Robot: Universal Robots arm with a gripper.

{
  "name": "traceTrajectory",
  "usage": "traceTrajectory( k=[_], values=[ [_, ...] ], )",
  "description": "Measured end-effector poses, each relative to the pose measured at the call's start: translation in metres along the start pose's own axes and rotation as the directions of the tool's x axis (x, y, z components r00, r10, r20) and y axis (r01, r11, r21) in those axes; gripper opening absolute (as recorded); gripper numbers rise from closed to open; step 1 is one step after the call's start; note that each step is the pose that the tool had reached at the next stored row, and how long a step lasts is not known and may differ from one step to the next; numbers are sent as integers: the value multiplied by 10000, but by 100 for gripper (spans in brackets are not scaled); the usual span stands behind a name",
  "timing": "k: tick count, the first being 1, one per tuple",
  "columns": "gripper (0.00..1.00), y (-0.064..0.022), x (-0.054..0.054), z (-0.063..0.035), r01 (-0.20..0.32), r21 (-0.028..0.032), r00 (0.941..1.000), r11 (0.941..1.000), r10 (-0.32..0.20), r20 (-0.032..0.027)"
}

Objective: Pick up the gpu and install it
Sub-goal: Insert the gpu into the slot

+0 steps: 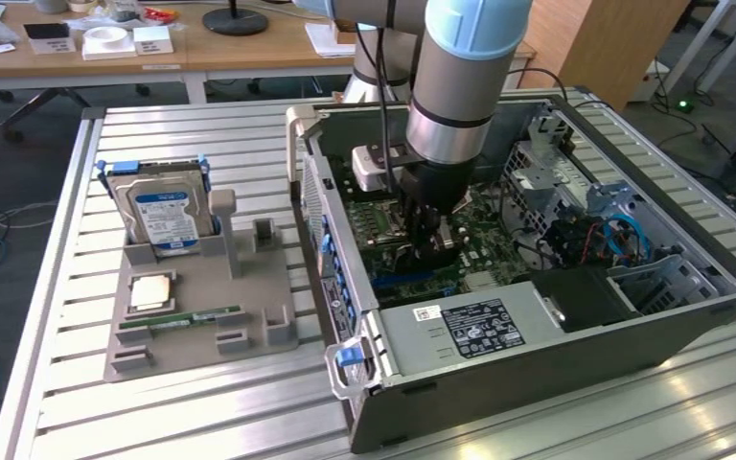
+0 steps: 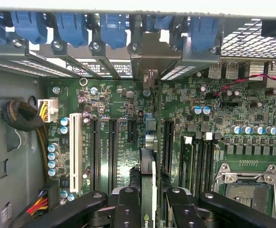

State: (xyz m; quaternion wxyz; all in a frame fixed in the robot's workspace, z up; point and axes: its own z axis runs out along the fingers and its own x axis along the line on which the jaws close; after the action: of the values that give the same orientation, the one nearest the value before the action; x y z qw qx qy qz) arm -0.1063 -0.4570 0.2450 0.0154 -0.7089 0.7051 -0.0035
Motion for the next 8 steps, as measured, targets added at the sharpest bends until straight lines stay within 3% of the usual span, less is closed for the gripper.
traceTrajectory(
  k=[8],
  values=[
    [26,-4,-1,-11,0,4,10000,10000,0,8]
  ],
)
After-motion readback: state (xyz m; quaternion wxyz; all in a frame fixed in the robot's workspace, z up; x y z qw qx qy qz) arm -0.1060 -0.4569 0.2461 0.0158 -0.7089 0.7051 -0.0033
